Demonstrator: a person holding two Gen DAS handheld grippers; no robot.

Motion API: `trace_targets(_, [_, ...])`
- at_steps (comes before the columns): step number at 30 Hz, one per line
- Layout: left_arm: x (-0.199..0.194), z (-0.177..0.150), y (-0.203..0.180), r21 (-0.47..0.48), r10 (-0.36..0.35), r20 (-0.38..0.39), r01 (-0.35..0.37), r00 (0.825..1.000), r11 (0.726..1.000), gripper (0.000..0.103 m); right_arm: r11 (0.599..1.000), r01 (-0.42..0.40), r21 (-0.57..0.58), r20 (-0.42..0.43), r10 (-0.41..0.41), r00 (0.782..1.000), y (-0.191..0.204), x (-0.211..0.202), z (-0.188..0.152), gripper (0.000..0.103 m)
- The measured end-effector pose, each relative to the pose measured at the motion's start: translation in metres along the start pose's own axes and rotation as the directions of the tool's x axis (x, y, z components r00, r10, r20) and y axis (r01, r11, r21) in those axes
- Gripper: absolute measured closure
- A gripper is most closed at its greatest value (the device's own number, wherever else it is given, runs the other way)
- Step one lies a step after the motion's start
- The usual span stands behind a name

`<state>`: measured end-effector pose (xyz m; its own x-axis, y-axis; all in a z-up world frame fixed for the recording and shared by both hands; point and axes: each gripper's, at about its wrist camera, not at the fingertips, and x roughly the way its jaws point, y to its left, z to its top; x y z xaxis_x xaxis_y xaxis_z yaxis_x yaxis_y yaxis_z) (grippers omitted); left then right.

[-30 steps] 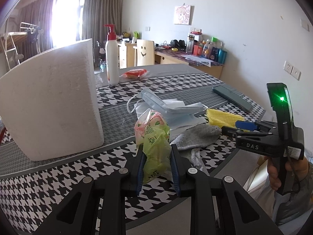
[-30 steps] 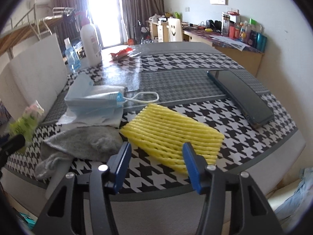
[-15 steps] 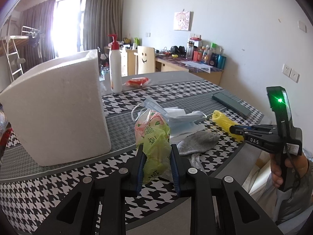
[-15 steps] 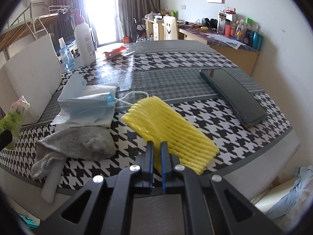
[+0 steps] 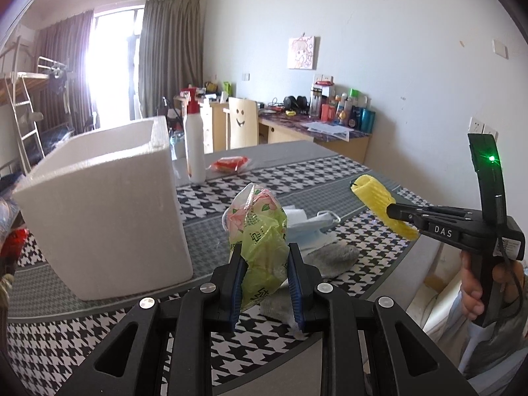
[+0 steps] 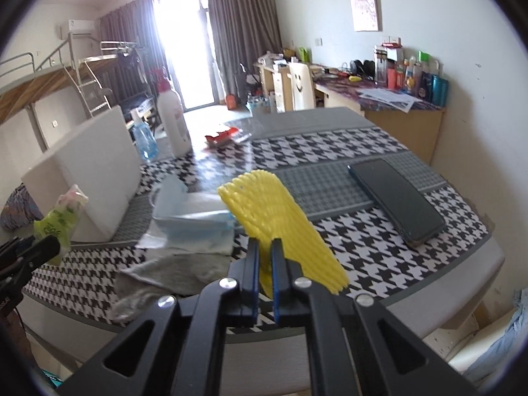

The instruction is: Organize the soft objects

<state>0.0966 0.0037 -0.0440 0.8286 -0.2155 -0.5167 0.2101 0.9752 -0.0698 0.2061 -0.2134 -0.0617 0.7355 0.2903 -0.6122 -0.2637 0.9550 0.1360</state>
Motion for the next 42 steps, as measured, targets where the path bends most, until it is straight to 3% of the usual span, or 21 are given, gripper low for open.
trace_targets(15, [-0.009,0.017,0.001,0.016,0.016,0.059,-0.017,0.998,1.0,0.077,0.994,-0.094,-0.046,0.09,0.098,0.991,0.026,-0.024,0.02,0.094])
trace_targets(42, [-0.022,0.048,0.009,0.033,0.066,0.159,-0.072,0.985,0.997,0.077,0.976,-0.182,-0.12,0.189,0.203,0.961,0.056,-0.04,0.055,0.094])
